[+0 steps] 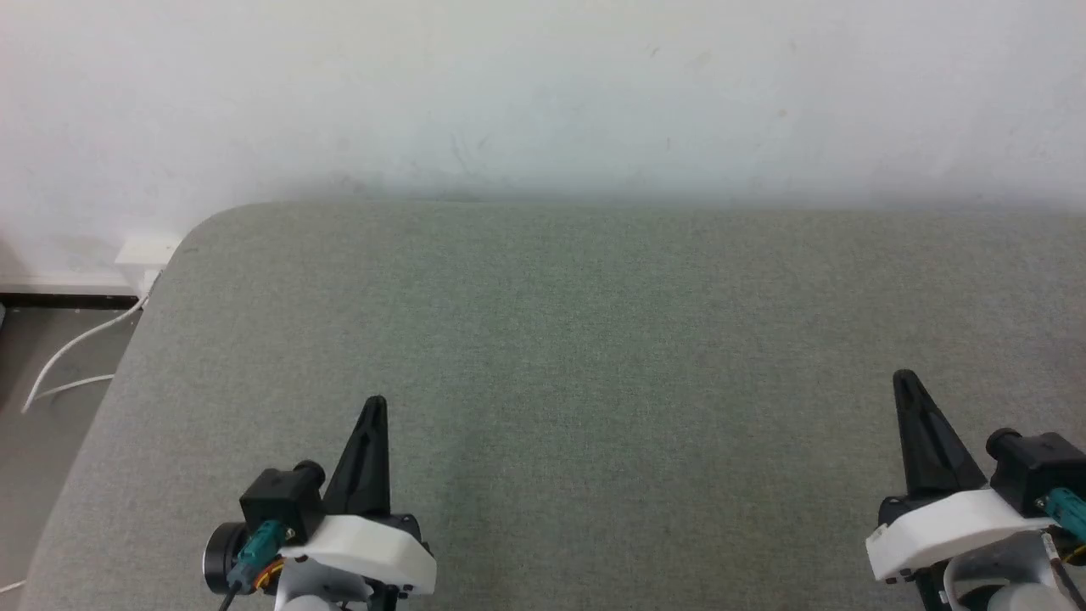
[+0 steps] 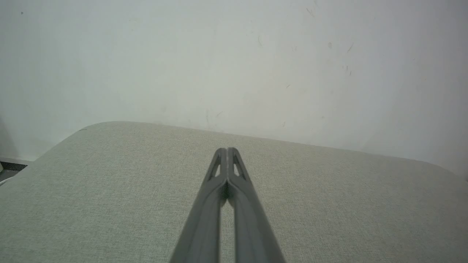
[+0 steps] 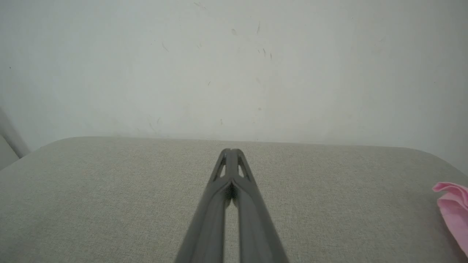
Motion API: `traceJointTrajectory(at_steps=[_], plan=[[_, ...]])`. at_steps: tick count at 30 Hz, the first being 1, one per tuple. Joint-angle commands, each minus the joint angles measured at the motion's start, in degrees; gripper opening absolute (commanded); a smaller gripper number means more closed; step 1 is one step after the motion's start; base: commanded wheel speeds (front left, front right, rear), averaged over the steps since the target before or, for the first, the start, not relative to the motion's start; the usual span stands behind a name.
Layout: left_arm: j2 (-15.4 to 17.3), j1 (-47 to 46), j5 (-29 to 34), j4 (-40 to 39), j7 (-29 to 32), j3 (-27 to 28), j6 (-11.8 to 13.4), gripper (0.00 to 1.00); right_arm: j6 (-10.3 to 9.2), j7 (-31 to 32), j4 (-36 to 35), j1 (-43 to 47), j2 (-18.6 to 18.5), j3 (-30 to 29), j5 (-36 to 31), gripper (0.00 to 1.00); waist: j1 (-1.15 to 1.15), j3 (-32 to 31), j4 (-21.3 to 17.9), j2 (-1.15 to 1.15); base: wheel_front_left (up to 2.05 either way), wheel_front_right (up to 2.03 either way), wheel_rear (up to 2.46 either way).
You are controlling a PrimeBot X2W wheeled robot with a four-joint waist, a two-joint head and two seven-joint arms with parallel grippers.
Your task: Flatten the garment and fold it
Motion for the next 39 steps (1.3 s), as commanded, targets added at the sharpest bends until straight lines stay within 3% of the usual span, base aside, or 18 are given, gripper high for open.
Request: traceJointTrajectory(at_steps=[1,39], plan=[[-0.01,0.13,0.52,-0.44,0.25,0.25,-0.04,0.00,-0.01,0.28,-0.08,-0.09,0.02,0.19,-0.35,0.00,0.00,0.01,-0.02,0.00,0.00,0.00,0.00],[-0.04,0.78,4.60,-3.75,4.58,2.26,-0.22,0.00,-0.04,2.23,-0.56,-0.55,0.10,1.71,-2.28,0.00,0.00,0.25,-0.38,0.00,0.00,0.00,0.00]])
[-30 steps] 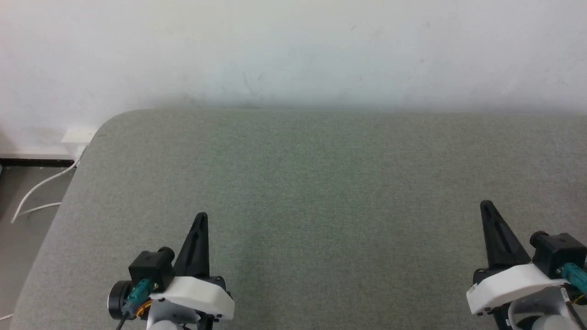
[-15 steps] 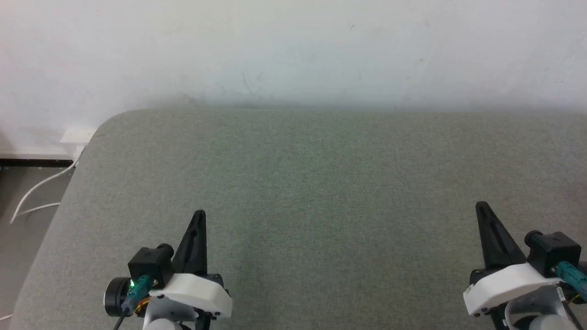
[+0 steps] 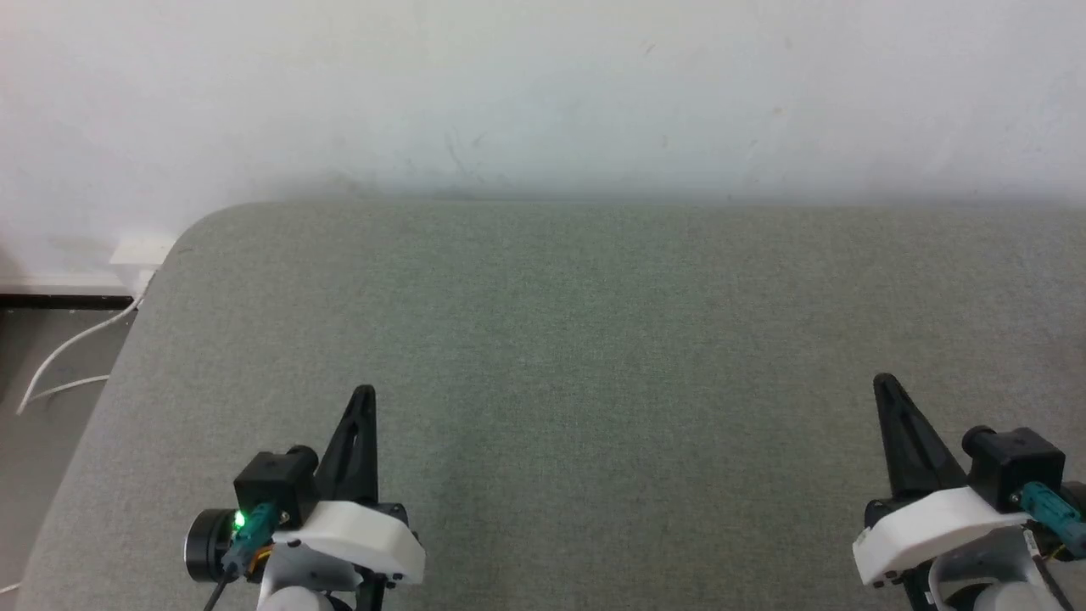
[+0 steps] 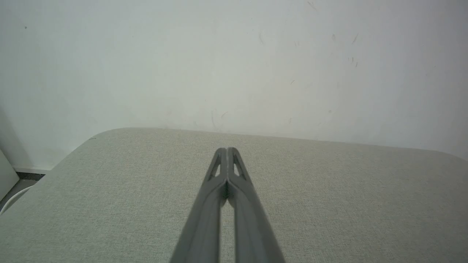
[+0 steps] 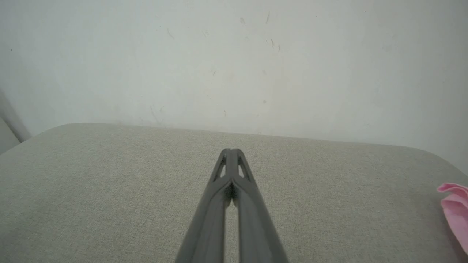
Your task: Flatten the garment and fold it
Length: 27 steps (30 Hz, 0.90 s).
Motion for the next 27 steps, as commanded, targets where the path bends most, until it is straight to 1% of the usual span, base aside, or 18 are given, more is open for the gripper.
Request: traceJointTrajectory(at_steps=[1,27], plan=[[-0.04,0.78,0.64,-0.47,0.25,0.34,-0.20,0.00,-0.04,0.28,-0.31,-0.51,0.09,0.17,-0.45,0.00,0.00,0.00,-0.01,0.00,0.00,0.00,0.00],[-0.06,1.24,3.50,-2.80,3.29,1.76,-0.33,0.00,-0.06,1.65,-0.65,-0.84,0.15,1.23,-1.81,0.00,0.00,0.17,-0.26,0.00,0.00,0.00,0.00]])
